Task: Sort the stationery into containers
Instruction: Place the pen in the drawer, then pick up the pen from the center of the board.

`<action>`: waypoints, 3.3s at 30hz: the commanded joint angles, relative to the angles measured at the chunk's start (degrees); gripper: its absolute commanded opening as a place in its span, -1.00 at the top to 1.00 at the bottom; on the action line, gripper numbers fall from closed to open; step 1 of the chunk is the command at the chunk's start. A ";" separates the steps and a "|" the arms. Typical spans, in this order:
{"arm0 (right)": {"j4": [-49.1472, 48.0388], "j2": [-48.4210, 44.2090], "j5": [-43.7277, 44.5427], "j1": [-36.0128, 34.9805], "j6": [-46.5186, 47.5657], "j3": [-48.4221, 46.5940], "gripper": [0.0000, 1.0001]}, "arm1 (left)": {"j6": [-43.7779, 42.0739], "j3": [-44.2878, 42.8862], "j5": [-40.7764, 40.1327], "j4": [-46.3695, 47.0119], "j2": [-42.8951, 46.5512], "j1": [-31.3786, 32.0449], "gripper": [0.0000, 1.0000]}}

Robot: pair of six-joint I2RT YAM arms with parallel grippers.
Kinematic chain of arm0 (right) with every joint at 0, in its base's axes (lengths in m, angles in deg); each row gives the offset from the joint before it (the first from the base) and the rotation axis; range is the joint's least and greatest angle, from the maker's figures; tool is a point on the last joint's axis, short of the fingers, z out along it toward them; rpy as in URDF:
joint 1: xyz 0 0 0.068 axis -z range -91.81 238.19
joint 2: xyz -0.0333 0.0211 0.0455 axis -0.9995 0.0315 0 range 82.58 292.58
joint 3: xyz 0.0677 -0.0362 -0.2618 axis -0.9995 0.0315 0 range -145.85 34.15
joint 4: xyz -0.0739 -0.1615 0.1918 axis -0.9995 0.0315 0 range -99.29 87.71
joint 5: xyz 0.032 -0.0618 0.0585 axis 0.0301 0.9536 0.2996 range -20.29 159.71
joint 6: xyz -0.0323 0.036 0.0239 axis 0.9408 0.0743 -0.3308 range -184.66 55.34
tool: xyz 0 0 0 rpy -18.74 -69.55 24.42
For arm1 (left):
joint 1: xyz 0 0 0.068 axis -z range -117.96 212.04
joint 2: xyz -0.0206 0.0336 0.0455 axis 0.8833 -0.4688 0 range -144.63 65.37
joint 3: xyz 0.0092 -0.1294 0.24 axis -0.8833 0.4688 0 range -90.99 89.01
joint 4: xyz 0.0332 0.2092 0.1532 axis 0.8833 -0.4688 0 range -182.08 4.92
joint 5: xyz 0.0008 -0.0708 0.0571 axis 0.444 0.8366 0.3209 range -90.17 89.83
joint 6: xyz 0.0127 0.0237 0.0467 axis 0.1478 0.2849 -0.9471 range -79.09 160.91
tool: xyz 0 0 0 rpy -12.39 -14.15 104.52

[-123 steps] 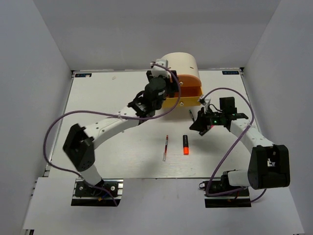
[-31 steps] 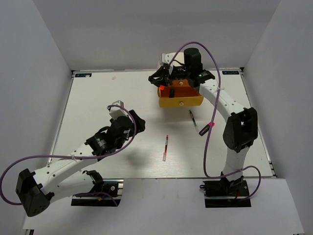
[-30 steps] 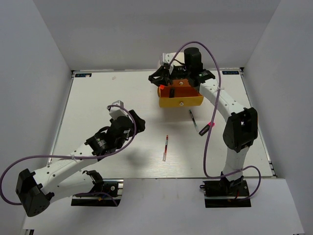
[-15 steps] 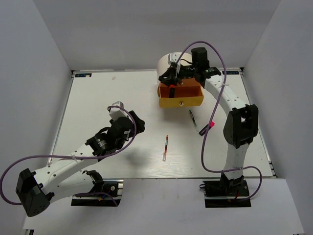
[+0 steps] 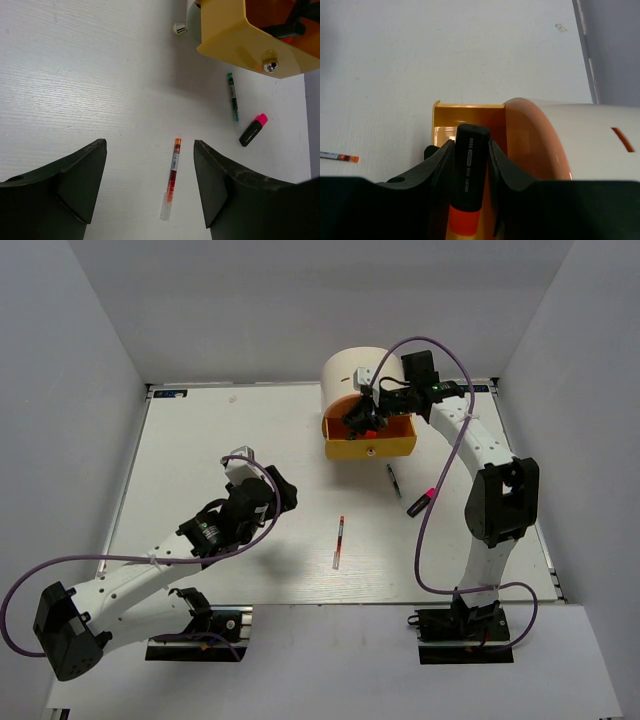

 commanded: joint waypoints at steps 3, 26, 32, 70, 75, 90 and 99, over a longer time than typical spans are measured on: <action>5.40 -3.22 1.49 0.57 5.75 -0.30 1.00 | -0.27 0.22 -0.22 0.83 0.31 0.31 -0.60; -1.18 -11.11 2.72 2.24 -5.31 1.63 1.00 | 0.26 0.23 -0.22 0.83 0.93 0.31 -0.60; -23.84 -24.54 11.41 6.98 -22.08 21.56 0.61 | -0.26 0.76 1.36 2.06 0.32 0.31 -0.60; 18.32 -12.72 26.80 18.68 61.83 35.93 -0.60 | -2.29 4.62 13.76 13.84 -5.32 -0.21 -0.60; 26.32 -5.33 29.87 15.61 65.17 28.98 -0.42 | -2.82 4.01 13.76 13.31 -5.93 -0.21 -0.60; 30.62 -1.90 37.09 12.88 65.26 29.15 0.63 | -2.82 5.59 13.14 12.78 -3.56 -0.21 -0.60; 44.34 -13.14 15.86 12.09 58.60 16.85 0.94 | -2.82 5.59 13.14 14.19 -4.08 -0.21 -0.60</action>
